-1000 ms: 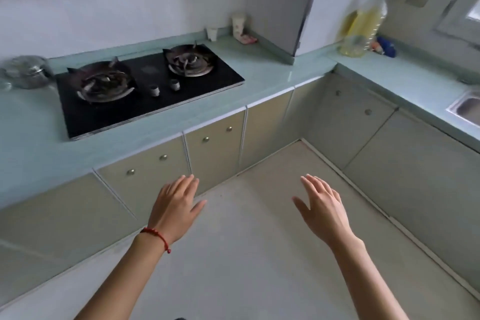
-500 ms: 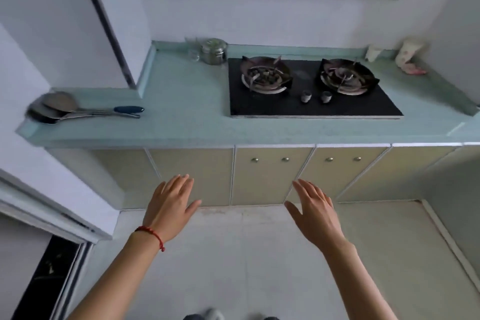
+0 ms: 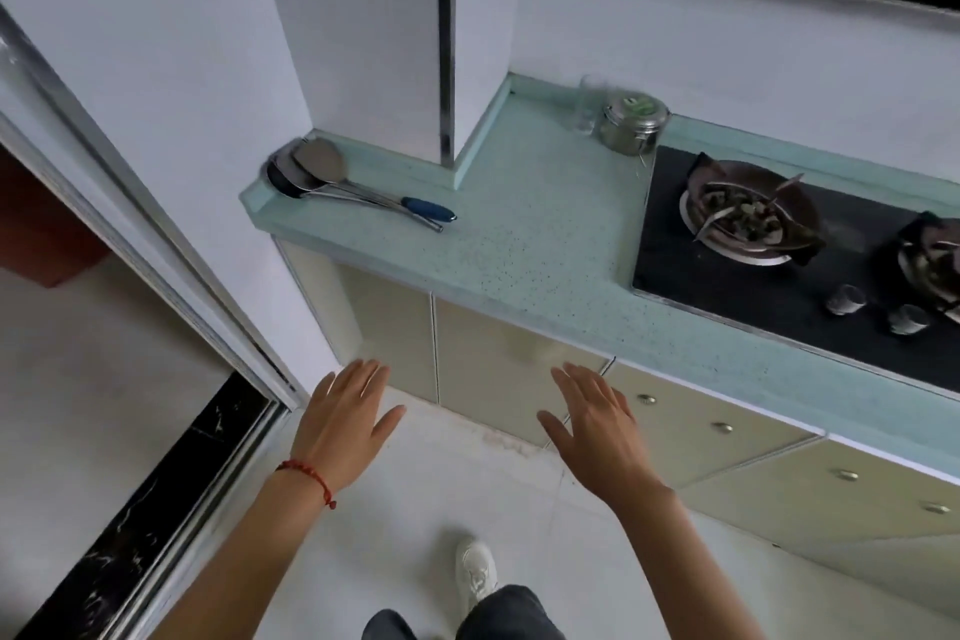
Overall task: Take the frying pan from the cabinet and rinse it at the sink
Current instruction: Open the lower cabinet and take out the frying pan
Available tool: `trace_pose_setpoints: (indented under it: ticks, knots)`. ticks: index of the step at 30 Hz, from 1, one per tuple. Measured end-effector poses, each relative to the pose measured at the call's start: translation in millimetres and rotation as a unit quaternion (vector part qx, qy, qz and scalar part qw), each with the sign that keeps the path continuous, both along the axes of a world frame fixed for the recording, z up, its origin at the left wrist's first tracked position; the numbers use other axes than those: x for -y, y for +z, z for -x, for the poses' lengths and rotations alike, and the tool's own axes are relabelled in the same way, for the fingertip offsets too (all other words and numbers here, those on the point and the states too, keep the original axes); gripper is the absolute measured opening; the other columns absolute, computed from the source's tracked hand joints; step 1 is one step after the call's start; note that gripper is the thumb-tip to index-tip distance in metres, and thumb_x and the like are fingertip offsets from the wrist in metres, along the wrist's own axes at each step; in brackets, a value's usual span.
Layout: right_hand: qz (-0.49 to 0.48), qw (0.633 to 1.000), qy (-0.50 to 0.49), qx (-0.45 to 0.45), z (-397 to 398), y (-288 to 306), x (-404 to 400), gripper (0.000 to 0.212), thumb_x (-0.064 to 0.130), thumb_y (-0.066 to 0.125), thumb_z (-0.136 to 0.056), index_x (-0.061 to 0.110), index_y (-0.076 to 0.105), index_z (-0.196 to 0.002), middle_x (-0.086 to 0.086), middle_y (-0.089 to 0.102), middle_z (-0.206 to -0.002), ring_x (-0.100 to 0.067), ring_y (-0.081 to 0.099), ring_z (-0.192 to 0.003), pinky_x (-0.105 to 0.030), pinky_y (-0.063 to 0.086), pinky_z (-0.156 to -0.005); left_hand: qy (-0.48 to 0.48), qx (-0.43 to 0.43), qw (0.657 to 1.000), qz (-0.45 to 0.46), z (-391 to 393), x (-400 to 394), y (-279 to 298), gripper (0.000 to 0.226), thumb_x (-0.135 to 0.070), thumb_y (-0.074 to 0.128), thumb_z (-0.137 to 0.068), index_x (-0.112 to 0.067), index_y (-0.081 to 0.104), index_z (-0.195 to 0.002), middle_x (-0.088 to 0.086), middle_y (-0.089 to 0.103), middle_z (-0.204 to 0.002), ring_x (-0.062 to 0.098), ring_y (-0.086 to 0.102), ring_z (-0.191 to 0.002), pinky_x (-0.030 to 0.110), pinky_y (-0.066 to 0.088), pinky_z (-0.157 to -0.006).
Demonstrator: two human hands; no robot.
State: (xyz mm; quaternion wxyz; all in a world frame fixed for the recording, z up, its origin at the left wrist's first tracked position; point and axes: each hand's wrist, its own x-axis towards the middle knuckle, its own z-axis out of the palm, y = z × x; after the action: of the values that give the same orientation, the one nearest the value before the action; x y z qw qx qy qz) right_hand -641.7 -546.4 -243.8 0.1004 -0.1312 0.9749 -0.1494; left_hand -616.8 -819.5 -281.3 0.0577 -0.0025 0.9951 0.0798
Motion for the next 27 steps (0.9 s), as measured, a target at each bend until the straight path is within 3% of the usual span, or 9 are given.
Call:
trace_pose_setpoints:
  ticks: [4, 8, 10, 14, 23, 27]
  knots:
    - [0.002, 1.0, 0.022, 0.006, 41, -6, 9, 0.055, 0.039, 0.042, -0.095, 0.015, 0.029, -0.142, -0.004, 0.031, -0.152, -0.02, 0.024, -0.141, -0.034, 0.018, -0.114, 0.019, 0.008, 1.0, -0.007, 24, 4, -4, 0.085, -0.059, 0.001, -0.077, -0.012, 0.033, -0.14, 0.007, 0.034, -0.15, 0.024, 0.028, -0.14, 0.039, 0.02, -0.114]
    - [0.006, 0.999, 0.021, 0.027, 77, -14, 26, 0.055, 0.038, 0.044, -0.094, 0.013, 0.031, -0.142, -0.007, 0.033, -0.151, -0.023, 0.026, -0.141, -0.036, 0.021, -0.114, 0.017, 0.031, 0.999, -0.01, 52, 16, -3, 0.067, -0.054, 0.019, -0.091, -0.014, 0.024, -0.143, 0.005, 0.025, -0.154, 0.02, 0.018, -0.143, 0.036, 0.013, -0.116]
    - [0.01, 0.999, 0.016, 0.031, 91, -19, 37, 0.056, 0.038, 0.044, -0.094, 0.013, 0.03, -0.142, -0.007, 0.033, -0.151, -0.023, 0.025, -0.141, -0.036, 0.02, -0.114, 0.018, 0.033, 0.999, -0.002, 68, 25, -7, 0.075, -0.06, 0.01, -0.086, -0.013, 0.03, -0.141, 0.007, 0.032, -0.151, 0.023, 0.025, -0.141, 0.036, 0.017, -0.114]
    - [0.008, 0.999, -0.016, 0.035, 116, -34, 60, 0.055, 0.037, 0.043, -0.095, 0.012, 0.03, -0.142, -0.007, 0.031, -0.152, -0.022, 0.023, -0.142, -0.036, 0.02, -0.114, -0.027, 0.07, 0.997, 0.005, 104, 49, -19, 0.08, -0.057, 0.002, -0.09, -0.007, 0.056, -0.122, 0.012, 0.06, -0.127, 0.029, 0.056, -0.119, 0.043, 0.042, -0.097]
    - [0.047, 0.982, -0.18, 0.045, 135, -88, 144, 0.054, 0.038, 0.041, -0.091, 0.007, 0.041, -0.136, -0.012, 0.046, -0.143, -0.027, 0.039, -0.134, -0.041, 0.032, -0.107, -0.141, 0.07, 0.987, -0.028, 187, 116, -61, 0.075, -0.054, 0.008, -0.091, -0.003, 0.053, -0.121, 0.016, 0.061, -0.124, 0.032, 0.057, -0.116, 0.046, 0.048, -0.093]
    - [0.058, 0.978, -0.193, 0.054, 141, -119, 178, 0.061, 0.045, 0.033, -0.088, 0.006, 0.044, -0.134, -0.015, 0.05, -0.139, -0.03, 0.044, -0.13, -0.043, 0.036, -0.105, -0.178, 0.077, 0.98, -0.035, 202, 124, -87, 0.072, -0.052, 0.009, -0.093, -0.002, 0.052, -0.122, 0.016, 0.062, -0.123, 0.032, 0.059, -0.114, 0.046, 0.05, -0.09]
